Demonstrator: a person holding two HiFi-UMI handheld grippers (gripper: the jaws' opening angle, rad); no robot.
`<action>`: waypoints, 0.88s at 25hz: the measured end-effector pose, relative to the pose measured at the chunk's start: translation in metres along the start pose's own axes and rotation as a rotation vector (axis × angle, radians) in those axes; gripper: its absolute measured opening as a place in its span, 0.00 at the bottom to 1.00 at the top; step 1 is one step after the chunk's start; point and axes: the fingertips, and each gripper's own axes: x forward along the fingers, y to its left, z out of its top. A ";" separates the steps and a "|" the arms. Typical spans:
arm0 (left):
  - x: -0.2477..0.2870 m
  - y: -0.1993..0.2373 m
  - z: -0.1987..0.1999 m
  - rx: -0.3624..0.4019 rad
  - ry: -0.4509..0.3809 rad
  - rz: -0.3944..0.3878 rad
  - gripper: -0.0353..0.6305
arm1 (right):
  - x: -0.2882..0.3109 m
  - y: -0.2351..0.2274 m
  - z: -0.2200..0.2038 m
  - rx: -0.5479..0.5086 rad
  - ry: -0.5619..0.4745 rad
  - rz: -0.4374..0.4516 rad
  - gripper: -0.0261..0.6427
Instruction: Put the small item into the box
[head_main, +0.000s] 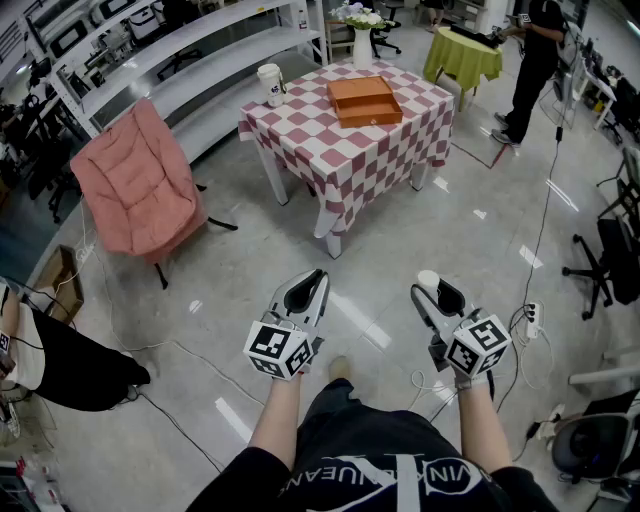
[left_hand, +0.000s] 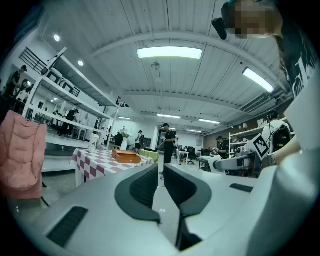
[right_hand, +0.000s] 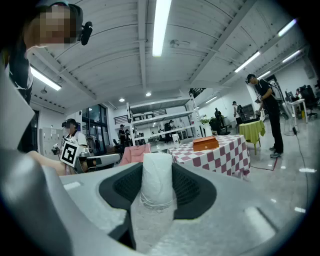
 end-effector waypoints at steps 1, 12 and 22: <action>0.008 0.006 0.001 0.001 0.000 -0.002 0.11 | 0.008 -0.006 0.003 0.000 -0.002 -0.003 0.31; 0.070 0.067 0.000 -0.011 0.030 -0.042 0.11 | 0.075 -0.052 0.013 0.058 -0.032 -0.070 0.31; 0.109 0.088 -0.001 -0.025 0.050 -0.081 0.11 | 0.100 -0.081 0.018 0.102 -0.049 -0.114 0.31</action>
